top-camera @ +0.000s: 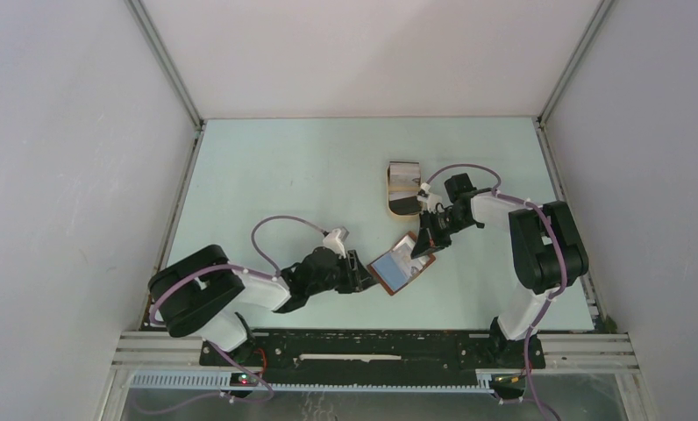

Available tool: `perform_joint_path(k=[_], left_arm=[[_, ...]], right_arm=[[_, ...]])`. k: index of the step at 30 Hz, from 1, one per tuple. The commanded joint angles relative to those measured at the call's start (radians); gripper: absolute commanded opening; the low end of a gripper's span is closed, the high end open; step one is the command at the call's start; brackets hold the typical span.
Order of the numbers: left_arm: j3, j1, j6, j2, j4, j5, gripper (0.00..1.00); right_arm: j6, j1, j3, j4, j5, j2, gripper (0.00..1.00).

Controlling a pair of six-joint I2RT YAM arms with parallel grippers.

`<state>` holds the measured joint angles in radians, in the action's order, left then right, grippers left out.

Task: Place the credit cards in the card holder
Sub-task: Insert the credit card into the card holder.

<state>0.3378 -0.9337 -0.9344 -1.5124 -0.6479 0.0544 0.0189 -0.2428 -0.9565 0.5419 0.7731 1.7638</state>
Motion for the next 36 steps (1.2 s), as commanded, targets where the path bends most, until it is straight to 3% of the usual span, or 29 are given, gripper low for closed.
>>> perform_joint_path(k=[1, 16, 36], left_arm=[[-0.036, -0.006, -0.056, 0.014, -0.059, -0.047, 0.49], [-0.009, -0.013, -0.160, -0.097, -0.088, -0.052, 0.50], [0.072, 0.013, -0.121, -0.213, 0.023, -0.080, 0.44]], right_arm=[[-0.008, -0.012, -0.008, 0.004, -0.010, 0.005, 0.00], [-0.028, -0.016, 0.007, -0.021, 0.010, 0.001, 0.00], [-0.044, -0.038, 0.008, -0.024, 0.001, 0.019, 0.00]])
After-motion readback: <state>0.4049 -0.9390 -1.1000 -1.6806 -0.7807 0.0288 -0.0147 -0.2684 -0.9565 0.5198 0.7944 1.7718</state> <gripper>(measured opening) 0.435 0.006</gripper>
